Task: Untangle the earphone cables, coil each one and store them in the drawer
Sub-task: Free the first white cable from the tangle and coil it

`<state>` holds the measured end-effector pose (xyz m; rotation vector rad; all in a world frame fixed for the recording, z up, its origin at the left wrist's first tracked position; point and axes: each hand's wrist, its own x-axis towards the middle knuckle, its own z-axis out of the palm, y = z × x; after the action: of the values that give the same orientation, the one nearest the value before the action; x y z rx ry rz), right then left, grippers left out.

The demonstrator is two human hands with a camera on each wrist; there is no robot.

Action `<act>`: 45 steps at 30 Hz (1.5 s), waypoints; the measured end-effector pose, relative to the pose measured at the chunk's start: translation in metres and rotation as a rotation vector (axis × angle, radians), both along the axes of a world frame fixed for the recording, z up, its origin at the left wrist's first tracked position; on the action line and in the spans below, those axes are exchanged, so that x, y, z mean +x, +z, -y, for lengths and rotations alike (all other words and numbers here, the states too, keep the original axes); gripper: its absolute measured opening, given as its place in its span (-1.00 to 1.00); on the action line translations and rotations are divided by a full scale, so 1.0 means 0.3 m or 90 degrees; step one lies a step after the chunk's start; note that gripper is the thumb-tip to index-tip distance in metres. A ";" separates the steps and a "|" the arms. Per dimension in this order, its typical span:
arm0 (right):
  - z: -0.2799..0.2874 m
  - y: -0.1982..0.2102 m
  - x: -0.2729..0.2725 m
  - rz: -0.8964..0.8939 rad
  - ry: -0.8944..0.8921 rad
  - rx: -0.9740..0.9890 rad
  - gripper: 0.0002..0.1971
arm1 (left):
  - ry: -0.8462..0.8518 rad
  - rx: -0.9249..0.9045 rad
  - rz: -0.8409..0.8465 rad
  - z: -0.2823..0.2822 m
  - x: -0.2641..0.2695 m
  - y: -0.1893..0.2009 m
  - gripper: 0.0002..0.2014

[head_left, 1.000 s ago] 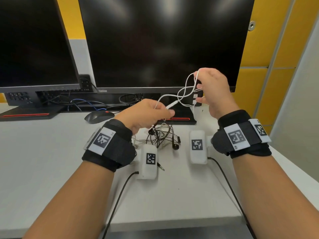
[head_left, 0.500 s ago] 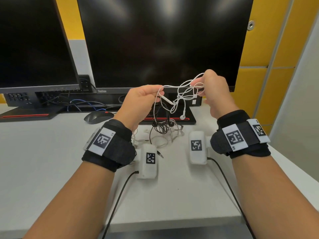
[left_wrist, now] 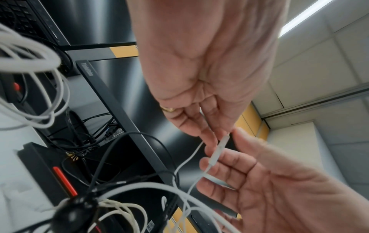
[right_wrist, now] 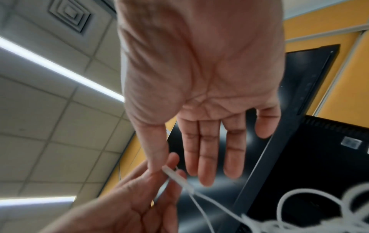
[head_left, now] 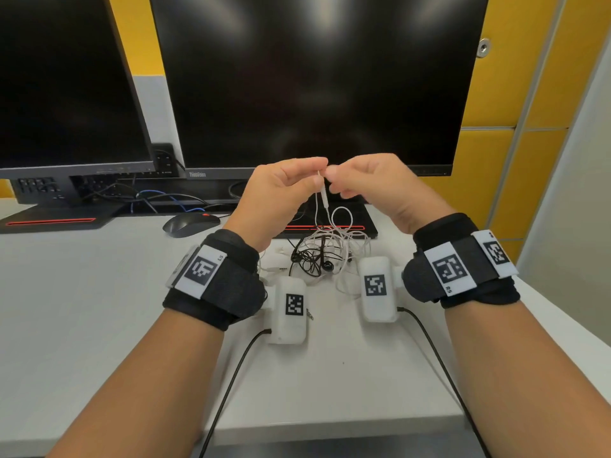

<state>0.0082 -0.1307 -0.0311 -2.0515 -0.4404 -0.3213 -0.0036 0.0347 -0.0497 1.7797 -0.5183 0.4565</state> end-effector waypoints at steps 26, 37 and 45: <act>0.026 0.022 0.004 0.137 0.154 0.389 -0.84 | 0.012 0.190 -0.149 0.000 0.000 -0.012 -0.82; -0.005 0.014 -0.009 0.110 0.173 0.392 -0.89 | -0.117 0.167 -0.164 0.015 -0.015 -0.016 -0.92; 0.019 0.000 0.021 -0.017 -0.025 0.104 -0.84 | -0.044 -0.079 -0.155 0.016 0.001 -0.007 -0.91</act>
<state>0.0145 -0.1363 -0.0311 -1.9044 -0.3463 -0.3427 -0.0034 0.0299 -0.0518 1.6642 -0.3712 0.2151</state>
